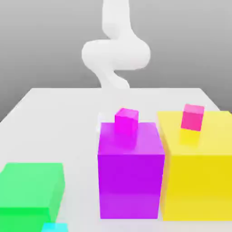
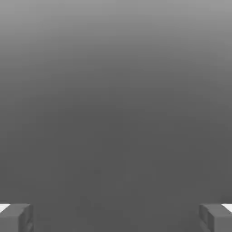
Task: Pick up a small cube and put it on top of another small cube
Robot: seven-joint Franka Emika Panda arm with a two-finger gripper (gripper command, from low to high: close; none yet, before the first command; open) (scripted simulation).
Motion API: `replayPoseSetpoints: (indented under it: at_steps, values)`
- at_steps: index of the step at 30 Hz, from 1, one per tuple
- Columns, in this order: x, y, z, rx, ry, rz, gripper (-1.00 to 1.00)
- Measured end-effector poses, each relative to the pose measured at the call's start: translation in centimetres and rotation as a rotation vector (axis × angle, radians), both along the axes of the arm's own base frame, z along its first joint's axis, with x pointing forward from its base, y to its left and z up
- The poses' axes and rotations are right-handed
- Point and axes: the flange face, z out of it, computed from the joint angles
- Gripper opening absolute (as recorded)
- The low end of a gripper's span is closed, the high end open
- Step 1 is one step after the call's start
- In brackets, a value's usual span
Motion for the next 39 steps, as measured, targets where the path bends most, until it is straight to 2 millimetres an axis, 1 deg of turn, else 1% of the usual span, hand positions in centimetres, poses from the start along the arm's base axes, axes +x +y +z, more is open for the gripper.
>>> replayPoseSetpoints:
  at_steps: [4, 9, 13, 18, 23, 28, 33, 39]
  values:
    - [0.6, -3.0, -0.3, -0.092, -0.005, 0.145, 0.00]
    - [2.0, -6.3, -1.7, -0.205, -0.007, 0.319, 0.00]
    - [3.6, -8.8, -3.4, -0.297, -0.004, 0.459, 0.00]
    - [5.9, -11.3, -6.4, -0.412, 0.004, 0.641, 0.00]
    - [8.5, -13.2, -10.2, -0.526, 0.016, 0.831, 0.00]
    - [11.1, -14.5, -14.7, -0.640, 0.030, 1.033, 0.00]
    - [13.7, -15.1, -19.7, -0.751, 0.044, 1.248, 0.00]
    - [16.2, -15.1, -26.2, -0.878, 0.059, 1.525, 0.00]
